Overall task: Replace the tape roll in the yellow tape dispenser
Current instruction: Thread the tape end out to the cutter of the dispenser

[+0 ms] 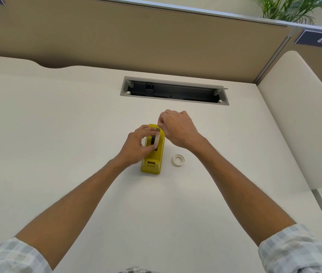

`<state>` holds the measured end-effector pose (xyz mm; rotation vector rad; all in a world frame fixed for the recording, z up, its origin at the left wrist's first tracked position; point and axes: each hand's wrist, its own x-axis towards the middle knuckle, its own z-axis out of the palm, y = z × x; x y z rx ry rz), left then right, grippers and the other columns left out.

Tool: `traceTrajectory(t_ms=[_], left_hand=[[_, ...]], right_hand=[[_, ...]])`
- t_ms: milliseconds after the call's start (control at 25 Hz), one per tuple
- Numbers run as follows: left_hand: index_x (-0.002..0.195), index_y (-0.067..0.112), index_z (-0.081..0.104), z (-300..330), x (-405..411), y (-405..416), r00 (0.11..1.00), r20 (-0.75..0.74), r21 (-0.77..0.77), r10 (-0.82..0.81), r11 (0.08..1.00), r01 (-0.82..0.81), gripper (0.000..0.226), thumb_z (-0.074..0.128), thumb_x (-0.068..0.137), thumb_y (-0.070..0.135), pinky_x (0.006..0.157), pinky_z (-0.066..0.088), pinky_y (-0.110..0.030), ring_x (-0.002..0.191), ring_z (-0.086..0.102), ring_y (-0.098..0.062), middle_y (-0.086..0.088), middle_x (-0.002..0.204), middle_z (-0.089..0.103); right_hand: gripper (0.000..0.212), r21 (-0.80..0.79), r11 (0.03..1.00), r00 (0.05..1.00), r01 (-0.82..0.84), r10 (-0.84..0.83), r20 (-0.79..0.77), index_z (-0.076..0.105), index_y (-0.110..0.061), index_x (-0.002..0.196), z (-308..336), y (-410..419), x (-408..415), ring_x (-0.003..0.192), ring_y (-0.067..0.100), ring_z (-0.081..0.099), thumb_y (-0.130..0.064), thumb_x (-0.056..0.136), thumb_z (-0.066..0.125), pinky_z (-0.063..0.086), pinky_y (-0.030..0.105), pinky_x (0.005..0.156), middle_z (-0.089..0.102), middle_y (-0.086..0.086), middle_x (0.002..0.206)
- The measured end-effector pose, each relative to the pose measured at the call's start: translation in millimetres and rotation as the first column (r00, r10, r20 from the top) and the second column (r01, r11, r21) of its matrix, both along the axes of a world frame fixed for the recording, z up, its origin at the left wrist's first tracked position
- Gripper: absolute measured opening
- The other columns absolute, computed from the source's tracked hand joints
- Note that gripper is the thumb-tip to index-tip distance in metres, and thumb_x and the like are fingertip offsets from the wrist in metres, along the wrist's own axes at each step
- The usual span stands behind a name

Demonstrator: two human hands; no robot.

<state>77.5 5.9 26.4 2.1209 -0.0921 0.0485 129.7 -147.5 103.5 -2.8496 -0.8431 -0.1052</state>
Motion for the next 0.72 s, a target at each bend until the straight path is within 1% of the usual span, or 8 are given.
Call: traceTrajectory(t_ms=[120,200,280,360,400,520,600,720], left_hand=[[0.118,0.027,0.067,2.5,-0.4,-4.4,0.998,-0.039,0.0,0.046,0.999,-0.046,0.035,0.072,0.083,0.03,0.086,0.044,-0.028,0.117,0.045,-0.014,0.003,0.144,0.046],[0.116,0.026,0.067,3.5,-0.1,-5.6,0.998,-0.04,-0.002,0.046,0.999,-0.046,0.031,0.07,0.085,0.03,0.087,0.043,-0.028,0.118,0.049,-0.019,0.002,0.144,0.047],[0.114,0.026,0.067,4.8,-0.9,-5.0,0.999,-0.031,0.005,0.043,0.999,-0.043,0.03,0.071,0.085,0.029,0.088,0.042,-0.025,0.115,0.05,-0.017,0.005,0.141,0.049],[0.113,0.027,0.066,7.4,-2.0,-3.7,0.999,-0.013,0.003,0.03,1.0,-0.03,0.031,0.073,0.083,0.025,0.086,0.041,-0.016,0.112,0.053,-0.012,0.013,0.131,0.055],[0.113,0.026,0.064,8.5,-2.0,-3.3,1.0,-0.006,-0.008,0.018,1.0,-0.018,0.034,0.074,0.081,0.022,0.089,0.042,-0.016,0.112,0.056,-0.01,0.014,0.125,0.06],[0.124,0.024,0.056,11.2,-0.9,-3.3,1.0,-0.014,-0.022,0.017,1.0,-0.018,0.05,0.077,0.078,0.017,0.1,0.042,-0.026,0.112,0.056,-0.006,0.011,0.116,0.066],[0.131,0.023,0.051,11.6,-0.5,-4.4,0.999,-0.025,-0.014,0.037,0.999,-0.037,0.061,0.078,0.077,0.016,0.1,0.041,-0.029,0.115,0.055,-0.009,0.008,0.118,0.066],[0.136,0.024,0.045,9.9,-1.6,-6.0,0.999,-0.021,0.011,0.041,0.999,-0.041,0.068,0.079,0.077,0.016,0.101,0.042,-0.033,0.119,0.054,-0.016,0.004,0.123,0.065]], right_hand=[[0.014,0.016,1.0,1.0,0.01,-0.01,-0.016,0.063,-0.015,0.101,-0.7,0.4,0.2,0.086,0.017,0.057,-0.023,0.097,0.052,0.042,0.037,0.088,0.065,0.003,0.1],[0.014,0.013,1.0,1.0,0.011,-0.011,-0.017,0.063,-0.014,0.101,-1.6,0.6,-0.3,0.086,0.017,0.058,-0.023,0.097,0.052,0.042,0.036,0.087,0.065,0.003,0.1],[0.014,0.01,1.0,1.0,0.012,-0.012,-0.017,0.063,-0.014,0.101,-2.9,0.3,-1.0,0.086,0.017,0.058,-0.022,0.097,0.052,0.042,0.036,0.087,0.065,0.003,0.1],[0.014,0.012,1.0,1.0,0.013,-0.013,-0.018,0.063,-0.014,0.101,-4.4,-0.4,-1.5,0.086,0.017,0.058,-0.023,0.097,0.052,0.042,0.036,0.086,0.065,0.003,0.1],[0.015,0.009,1.0,1.0,0.013,-0.013,-0.018,0.063,-0.014,0.102,-5.3,-0.6,-1.7,0.085,0.016,0.058,-0.023,0.097,0.051,0.042,0.036,0.086,0.065,0.002,0.099],[0.014,-0.001,1.0,1.0,0.012,-0.012,-0.016,0.062,-0.014,0.101,-8.0,-0.4,-1.9,0.084,0.017,0.058,-0.022,0.097,0.051,0.042,0.035,0.086,0.065,0.003,0.098],[0.014,-0.003,1.0,1.0,0.016,-0.016,-0.018,0.062,-0.014,0.101,-9.7,0.1,-1.8,0.083,0.016,0.057,-0.021,0.097,0.051,0.042,0.035,0.086,0.065,0.003,0.098],[0.014,-0.008,1.0,1.0,0.017,-0.017,-0.025,0.062,-0.014,0.103,-12.4,0.8,-1.7,0.082,0.016,0.056,-0.021,0.097,0.051,0.043,0.036,0.086,0.065,0.003,0.098]])
